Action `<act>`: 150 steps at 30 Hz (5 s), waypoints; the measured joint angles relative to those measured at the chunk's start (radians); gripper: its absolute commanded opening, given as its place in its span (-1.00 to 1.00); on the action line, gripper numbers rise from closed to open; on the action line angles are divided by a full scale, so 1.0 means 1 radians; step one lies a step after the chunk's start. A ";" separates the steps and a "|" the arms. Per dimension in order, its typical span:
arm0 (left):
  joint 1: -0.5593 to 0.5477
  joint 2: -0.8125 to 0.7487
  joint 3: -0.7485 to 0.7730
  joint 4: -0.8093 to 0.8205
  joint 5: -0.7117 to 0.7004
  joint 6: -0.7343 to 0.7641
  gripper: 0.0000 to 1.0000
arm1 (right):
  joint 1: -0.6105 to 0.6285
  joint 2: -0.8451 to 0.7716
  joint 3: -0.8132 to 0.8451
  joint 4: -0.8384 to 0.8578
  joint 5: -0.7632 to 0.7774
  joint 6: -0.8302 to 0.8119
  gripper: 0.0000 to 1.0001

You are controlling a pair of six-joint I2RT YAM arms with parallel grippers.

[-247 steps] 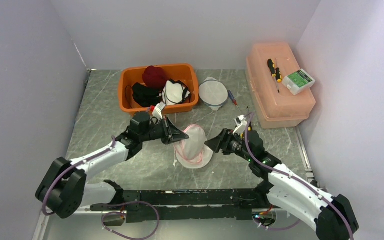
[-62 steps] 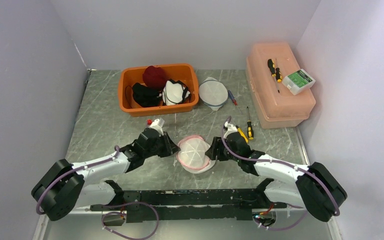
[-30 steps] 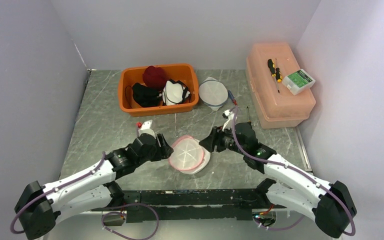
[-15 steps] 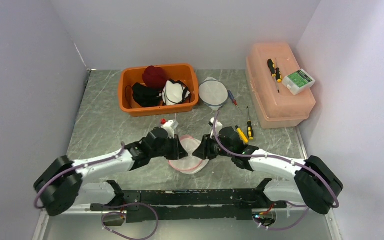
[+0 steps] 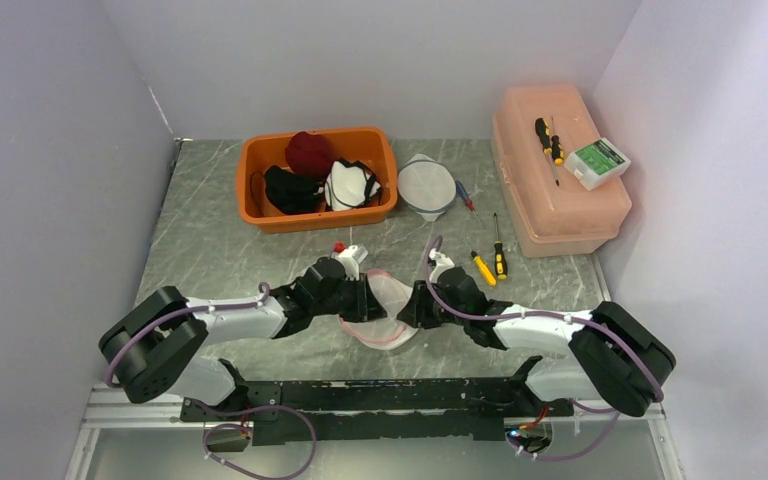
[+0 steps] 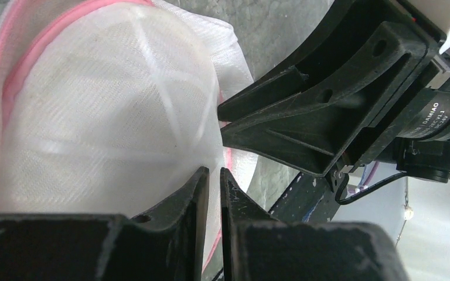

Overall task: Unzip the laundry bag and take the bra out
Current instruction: Close the laundry bag at the center of the board.

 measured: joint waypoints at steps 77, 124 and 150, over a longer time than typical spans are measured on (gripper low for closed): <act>0.282 -0.086 -0.126 -0.164 0.047 -0.108 -0.34 | -0.089 -0.239 -0.117 -0.039 -0.106 0.169 0.26; 0.086 -0.170 0.153 -0.497 -0.075 -0.040 -0.95 | -0.145 -0.710 -0.216 -0.099 -0.105 0.253 0.73; 0.029 0.063 0.182 -0.468 -0.167 -0.040 -0.95 | -0.145 -0.596 -0.193 -0.285 -0.007 0.189 0.28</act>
